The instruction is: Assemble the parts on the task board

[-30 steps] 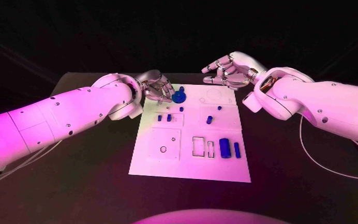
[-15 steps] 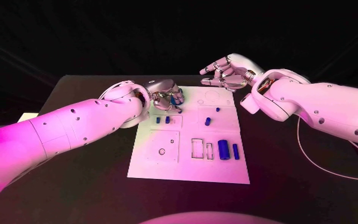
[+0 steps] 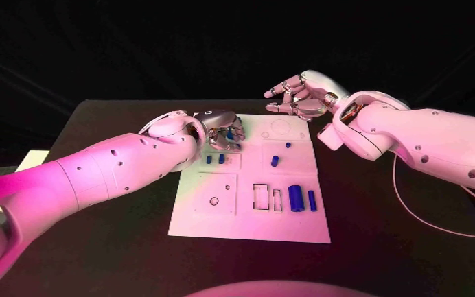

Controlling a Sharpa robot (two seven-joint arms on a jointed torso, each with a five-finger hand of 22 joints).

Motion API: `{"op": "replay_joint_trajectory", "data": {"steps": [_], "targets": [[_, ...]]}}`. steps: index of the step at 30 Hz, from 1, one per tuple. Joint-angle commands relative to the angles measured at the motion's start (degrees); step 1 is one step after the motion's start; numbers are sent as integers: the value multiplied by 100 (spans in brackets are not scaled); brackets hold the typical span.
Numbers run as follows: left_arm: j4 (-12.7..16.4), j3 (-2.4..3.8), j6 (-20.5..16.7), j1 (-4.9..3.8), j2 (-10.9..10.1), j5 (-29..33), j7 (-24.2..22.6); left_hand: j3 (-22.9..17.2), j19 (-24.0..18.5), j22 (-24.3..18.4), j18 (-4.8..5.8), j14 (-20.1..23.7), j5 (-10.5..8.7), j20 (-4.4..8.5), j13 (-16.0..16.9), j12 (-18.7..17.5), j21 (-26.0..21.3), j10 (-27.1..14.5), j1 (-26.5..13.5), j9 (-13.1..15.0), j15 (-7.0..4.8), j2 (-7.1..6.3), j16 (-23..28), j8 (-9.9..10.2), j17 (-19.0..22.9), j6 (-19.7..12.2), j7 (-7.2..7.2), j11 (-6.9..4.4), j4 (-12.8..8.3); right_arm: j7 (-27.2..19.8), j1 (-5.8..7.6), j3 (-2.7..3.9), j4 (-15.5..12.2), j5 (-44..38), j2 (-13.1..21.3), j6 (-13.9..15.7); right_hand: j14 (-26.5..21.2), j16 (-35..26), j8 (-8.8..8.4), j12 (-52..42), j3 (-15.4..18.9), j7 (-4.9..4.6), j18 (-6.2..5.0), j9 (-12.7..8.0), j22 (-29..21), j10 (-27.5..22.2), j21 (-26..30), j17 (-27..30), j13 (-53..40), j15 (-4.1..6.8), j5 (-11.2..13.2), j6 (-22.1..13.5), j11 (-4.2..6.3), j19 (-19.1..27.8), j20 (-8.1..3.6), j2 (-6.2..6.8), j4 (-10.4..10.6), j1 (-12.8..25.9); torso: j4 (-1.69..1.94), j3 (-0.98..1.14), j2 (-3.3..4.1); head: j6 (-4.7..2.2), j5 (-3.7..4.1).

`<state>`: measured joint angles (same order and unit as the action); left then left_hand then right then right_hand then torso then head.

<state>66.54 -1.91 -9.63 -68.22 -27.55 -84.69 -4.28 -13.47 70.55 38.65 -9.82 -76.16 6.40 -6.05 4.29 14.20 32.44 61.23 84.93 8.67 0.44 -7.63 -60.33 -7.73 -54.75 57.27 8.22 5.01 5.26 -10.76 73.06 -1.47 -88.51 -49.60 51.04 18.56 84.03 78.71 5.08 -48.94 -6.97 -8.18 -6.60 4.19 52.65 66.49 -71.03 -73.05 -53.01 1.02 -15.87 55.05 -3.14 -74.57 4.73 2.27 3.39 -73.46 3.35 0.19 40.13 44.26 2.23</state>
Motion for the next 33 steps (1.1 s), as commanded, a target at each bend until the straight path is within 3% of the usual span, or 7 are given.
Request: {"op": "replay_joint_trajectory", "data": {"steps": [1,13,33], "targets": [[-15,6,50,4,44,-258,56,-78,68,32,-57,-90,-4,-4,-20,-43,52,30,10,-18,-1,70,-136,30,-110,73,6,10,-2,-60,-3,1,4,26,-8,16,239,-30,12,16,-28,-24,-34,-8,-8,-46,20,-4,5,26,-39,33,-8,29,-10,-59,-9,-8,10,4,1,12,1],[-57,7,293,4,109,-347,258,-362,75,185,-54,-131,-7,10,-49,-116,187,116,71,-60,-20,107,-406,60,-270,233,-12,-3,-85,-62,-3,1,23,29,-29,1,241,-26,11,26,-31,-24,-33,-9,-2,-52,18,-11,15,26,-40,31,-8,27,-10,-62,-9,-8,7,2,-10,52,-29],[-198,6,551,14,253,-466,477,-814,454,1279,115,-456,-11,40,-26,-177,1373,351,-86,-134,-57,40,-1131,153,-898,370,-32,-50,-198,-62,-3,1,18,29,-35,-13,241,-26,11,26,-31,-24,-33,-9,-2,-52,18,-11,15,26,-40,31,-8,27,-10,-62,-9,-8,9,-4,-8,89,-17]]}}
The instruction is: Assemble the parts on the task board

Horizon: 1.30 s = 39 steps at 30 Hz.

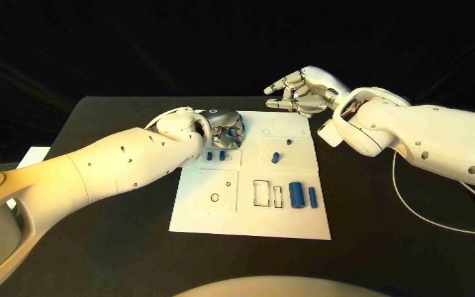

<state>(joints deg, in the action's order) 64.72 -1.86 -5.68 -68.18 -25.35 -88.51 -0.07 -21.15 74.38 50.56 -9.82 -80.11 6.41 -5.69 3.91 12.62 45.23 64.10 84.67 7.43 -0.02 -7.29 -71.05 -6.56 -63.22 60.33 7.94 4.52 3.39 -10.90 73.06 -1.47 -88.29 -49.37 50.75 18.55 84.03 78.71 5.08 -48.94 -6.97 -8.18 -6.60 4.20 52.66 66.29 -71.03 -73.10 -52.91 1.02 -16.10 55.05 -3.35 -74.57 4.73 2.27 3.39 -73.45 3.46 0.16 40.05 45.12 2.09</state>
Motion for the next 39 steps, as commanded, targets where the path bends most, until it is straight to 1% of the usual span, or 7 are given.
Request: {"op": "replay_joint_trajectory", "data": {"steps": [1,7,16,20,25,33,39], "targets": [[-22,1,159,13,41,-85,50,-69,94,153,125,-81,-11,7,16,-16,166,85,-69,-13,-16,4,-99,38,-90,75,-7,-8,-20,-48,-3,1,-4,7,-6,-13,241,-26,11,27,-31,-25,-34,-10,-3,-32,18,-6,5,26,-17,32,12,27,-10,-62,-9,-8,-3,-2,0,7,-4],[-44,1,174,31,80,-71,15,-137,186,401,166,-154,-15,22,24,-15,436,156,-119,-21,-29,-7,-241,49,-231,114,-22,-31,-42,-50,-3,1,-8,7,-6,-16,244,-23,10,17,-33,-26,-33,-10,1,-24,17,-11,0,25,-19,32,12,24,-10,-65,-8,-8,-2,-1,1,20,-2],[-64,0,286,40,108,-64,119,-175,250,568,197,-207,-18,27,27,-25,618,189,-166,-27,-37,-13,-340,59,-335,137,-28,-38,-48,-47,-3,1,-14,7,-6,-22,244,-23,10,17,-33,-26,-33,-10,1,-24,17,-11,0,25,-19,32,12,24,-10,-65,-8,-8,2,0,-1,30,-4],[-71,0,407,41,109,-64,336,-339,377,885,254,-345,-3,50,65,21,971,385,-110,0,-77,81,-567,-10,-592,329,-52,-85,-132,-47,-3,1,-15,7,-9,-28,244,-23,10,17,-33,-26,-33,-10,1,-24,17,-11,0,25,-19,32,12,24,-10,-65,-8,-8,-3,1,-2,35,-9],[-49,7,278,44,90,-43,448,-501,484,1143,300,-429,3,88,103,17,1255,549,-111,22,-114,112,-690,-55,-717,484,-69,-124,-229,-48,-3,1,-11,7,-12,-31,244,-23,10,17,-33,-26,-33,-10,1,-24,17,-11,0,25,-19,32,12,24,-10,-65,-8,-8,0,-1,-4,31,-1],[180,62,-124,42,-55,166,498,-668,518,1280,321,-454,17,102,126,-49,1390,598,-136,16,-115,102,-728,-31,-739,510,-50,-121,-326,-49,-3,1,10,7,-27,-38,244,-23,10,17,-33,-26,-33,-10,1,-24,17,-11,0,25,-19,32,12,24,-10,-65,-8,-8,-4,1,-7,17,6],[481,149,-265,-8,-297,419,549,-713,520,1311,326,-453,26,101,130,-78,1418,600,-169,12,-110,84,-725,-18,-724,509,-39,-112,-345,-49,-4,1,26,7,-33,-40,244,-23,10,17,-33,-26,-33,-10,1,-24,17,-11,0,25,-19,32,12,24,-10,-65,-8,-8,17,4,-18,8,15]]}}
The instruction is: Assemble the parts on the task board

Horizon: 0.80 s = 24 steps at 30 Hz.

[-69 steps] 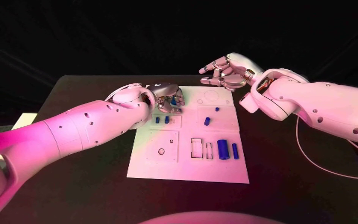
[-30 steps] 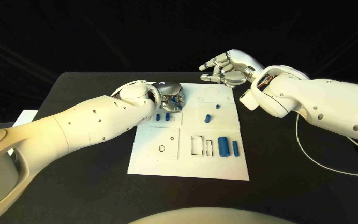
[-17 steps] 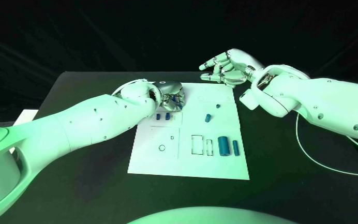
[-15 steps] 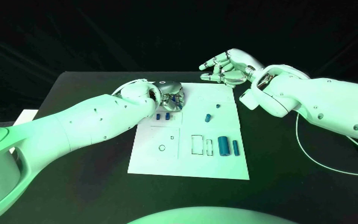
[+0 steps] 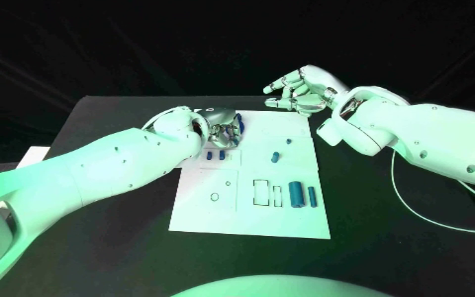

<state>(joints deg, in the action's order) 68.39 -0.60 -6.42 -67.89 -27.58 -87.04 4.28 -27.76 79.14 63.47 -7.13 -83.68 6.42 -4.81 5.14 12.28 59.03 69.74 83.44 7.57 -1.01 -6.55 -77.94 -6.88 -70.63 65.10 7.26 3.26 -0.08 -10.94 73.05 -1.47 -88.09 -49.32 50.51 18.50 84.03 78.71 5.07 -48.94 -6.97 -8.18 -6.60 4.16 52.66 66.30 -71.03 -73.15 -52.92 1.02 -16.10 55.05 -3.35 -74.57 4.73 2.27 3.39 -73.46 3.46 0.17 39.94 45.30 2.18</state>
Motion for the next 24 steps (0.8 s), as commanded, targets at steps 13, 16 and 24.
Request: {"op": "replay_joint_trajectory", "data": {"steps": [13,16,24], "targets": [[617,97,-147,-169,-762,731,221,-78,46,55,62,-95,18,8,13,-75,67,41,-105,-7,-4,-17,-33,29,33,30,35,20,-2,-41,-12,1,18,9,1,-32,244,-23,10,17,-33,-26,-33,-6,1,-24,17,-6,1,25,-19,32,12,24,-10,-65,-8,-8,85,-6,-45,20,44],[597,96,-79,-171,-818,767,235,-85,42,59,62,-91,16,7,14,-85,67,40,-126,-8,-2,-24,-28,34,44,28,37,23,-1,-39,-13,1,20,10,2,-31,244,-23,10,17,-33,-26,-33,-6,1,-24,17,-6,1,25,-19,32,12,24,-10,-65,-8,-8,82,-7,-46,27,34],[506,84,51,-151,-809,803,232,-87,43,64,63,-91,15,6,15,-89,72,40,-133,-9,-1,-26,-27,36,47,28,36,23,0,-46,-20,1,22,10,-6,-35,244,-23,10,17,-33,-26,-33,-6,1,-24,17,-6,1,25,-19,32,12,24,-10,-65,-8,-8,72,-8,-40,29,12]]}}
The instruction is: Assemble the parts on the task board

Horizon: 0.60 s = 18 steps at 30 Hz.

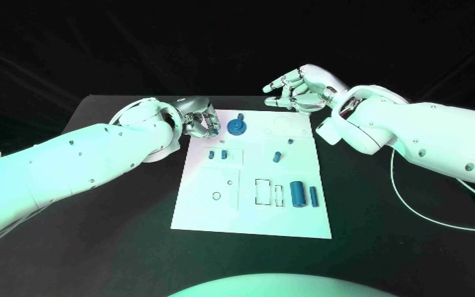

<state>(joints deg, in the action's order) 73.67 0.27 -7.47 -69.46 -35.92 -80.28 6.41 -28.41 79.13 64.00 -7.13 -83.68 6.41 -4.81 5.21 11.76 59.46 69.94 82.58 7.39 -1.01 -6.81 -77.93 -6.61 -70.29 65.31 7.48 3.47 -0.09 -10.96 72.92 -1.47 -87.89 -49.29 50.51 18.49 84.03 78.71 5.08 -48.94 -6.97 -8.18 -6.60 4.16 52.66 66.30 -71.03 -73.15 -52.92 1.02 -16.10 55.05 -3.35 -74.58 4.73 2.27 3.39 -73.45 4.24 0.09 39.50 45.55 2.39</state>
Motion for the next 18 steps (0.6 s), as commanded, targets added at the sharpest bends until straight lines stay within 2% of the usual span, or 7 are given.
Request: {"op": "replay_joint_trajectory", "data": {"steps": [1,9,12,18], "targets": [[-35,-5,166,9,35,128,18,-24,43,14,64,-91,15,6,9,-37,31,20,-50,8,-1,-1,-26,10,13,7,15,2,1,-45,-8,1,2,7,-8,-35,244,-23,10,17,-33,-26,-33,-7,1,-24,17,-7,0,25,-19,32,12,24,-10,-65,-8,-8,-8,1,7,2,-10],[-186,-34,248,40,154,133,-12,-27,44,20,65,-89,16,5,10,-39,37,21,-51,8,-1,-1,-24,11,18,7,14,1,0,-44,-15,1,5,7,-19,-39,244,-23,10,17,-33,-26,-33,-7,1,-24,17,-7,0,25,-19,32,12,24,-10,-65,-8,-8,-14,11,10,26,-8],[-212,-43,257,50,186,133,-24,-27,44,20,65,-89,16,5,10,-39,37,21,-51,8,-1,-1,-24,11,18,7,14,1,0,-43,-15,1,5,7,-19,-39,244,-23,10,17,-33,-26,-33,-7,1,-24,17,-7,0,25,-19,32,12,24,-10,-65,-8,-8,-7,5,5,27,5],[-249,-53,258,84,261,134,-53,-31,45,26,66,-88,15,5,11,-41,43,23,-52,8,-1,0,-22,11,22,8,13,1,-2,-44,-16,1,1,7,-20,-39,244,-23,10,17,-33,-26,-33,-7,1,-24,17,-7,0,25,-19,32,12,24,-10,-65,-8,-8,-6,5,4,29,-6]]}}
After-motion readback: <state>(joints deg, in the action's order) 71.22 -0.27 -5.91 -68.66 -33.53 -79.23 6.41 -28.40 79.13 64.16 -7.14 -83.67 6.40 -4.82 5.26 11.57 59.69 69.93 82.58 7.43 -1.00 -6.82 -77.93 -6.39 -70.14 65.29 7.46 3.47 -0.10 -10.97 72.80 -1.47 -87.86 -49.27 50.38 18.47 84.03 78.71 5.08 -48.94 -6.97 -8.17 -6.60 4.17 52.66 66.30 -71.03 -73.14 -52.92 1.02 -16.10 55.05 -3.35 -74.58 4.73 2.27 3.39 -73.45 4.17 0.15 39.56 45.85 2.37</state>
